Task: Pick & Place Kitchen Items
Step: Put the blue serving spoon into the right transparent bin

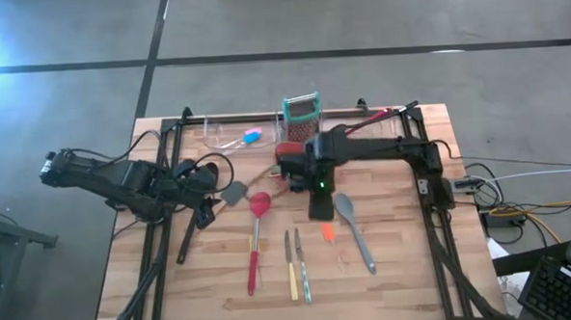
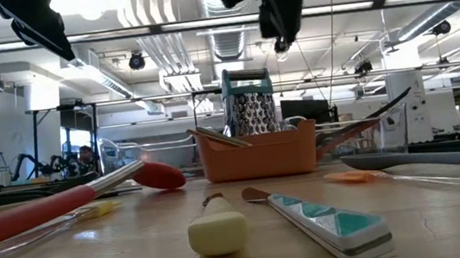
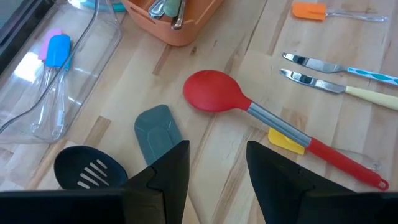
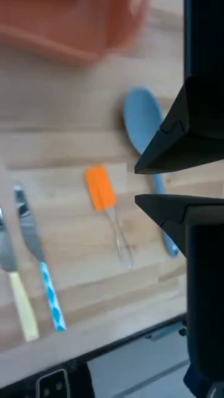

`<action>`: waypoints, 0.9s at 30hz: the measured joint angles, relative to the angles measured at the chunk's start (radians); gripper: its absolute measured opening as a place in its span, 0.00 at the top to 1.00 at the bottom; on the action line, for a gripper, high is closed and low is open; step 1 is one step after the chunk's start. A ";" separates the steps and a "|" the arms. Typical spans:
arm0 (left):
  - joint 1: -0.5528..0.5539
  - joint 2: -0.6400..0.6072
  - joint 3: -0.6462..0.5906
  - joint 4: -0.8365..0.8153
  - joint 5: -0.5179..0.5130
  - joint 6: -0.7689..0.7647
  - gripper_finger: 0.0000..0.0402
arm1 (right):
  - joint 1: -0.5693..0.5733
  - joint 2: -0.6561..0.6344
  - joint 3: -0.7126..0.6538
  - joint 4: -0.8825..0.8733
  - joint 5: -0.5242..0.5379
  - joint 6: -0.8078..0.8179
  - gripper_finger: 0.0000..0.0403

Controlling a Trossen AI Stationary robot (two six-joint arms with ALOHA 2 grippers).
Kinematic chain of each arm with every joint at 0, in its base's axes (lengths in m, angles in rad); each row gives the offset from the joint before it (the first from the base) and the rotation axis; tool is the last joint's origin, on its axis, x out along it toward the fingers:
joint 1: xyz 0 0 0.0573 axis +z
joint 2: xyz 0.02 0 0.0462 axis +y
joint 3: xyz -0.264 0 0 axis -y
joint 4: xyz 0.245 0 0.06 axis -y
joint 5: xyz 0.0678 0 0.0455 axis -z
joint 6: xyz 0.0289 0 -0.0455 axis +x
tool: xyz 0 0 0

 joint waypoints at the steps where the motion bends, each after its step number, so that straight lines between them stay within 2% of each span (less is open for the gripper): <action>1: 0.000 0.000 0.000 -0.002 0.000 0.000 0.59 | 0.024 -0.006 -0.010 -0.001 0.018 0.030 0.87; 6: 0.000 0.000 0.000 -0.007 0.002 0.000 0.59 | 0.142 -0.076 -0.096 -0.001 0.186 0.218 0.89; 9: 0.000 0.000 0.000 -0.007 0.003 0.009 0.59 | 0.211 -0.139 -0.173 0.001 0.292 0.398 0.89; 14: 0.000 0.000 0.000 -0.007 0.003 0.023 0.59 | 0.303 -0.269 -0.339 0.071 0.376 0.721 0.86; 21: 0.000 0.000 0.000 -0.003 0.000 0.026 0.59 | 0.403 -0.443 -0.623 0.345 0.406 1.057 0.79; 27: 0.000 0.000 0.000 0.019 -0.010 0.057 0.59 | 0.405 -0.475 -0.804 0.394 0.403 1.203 0.71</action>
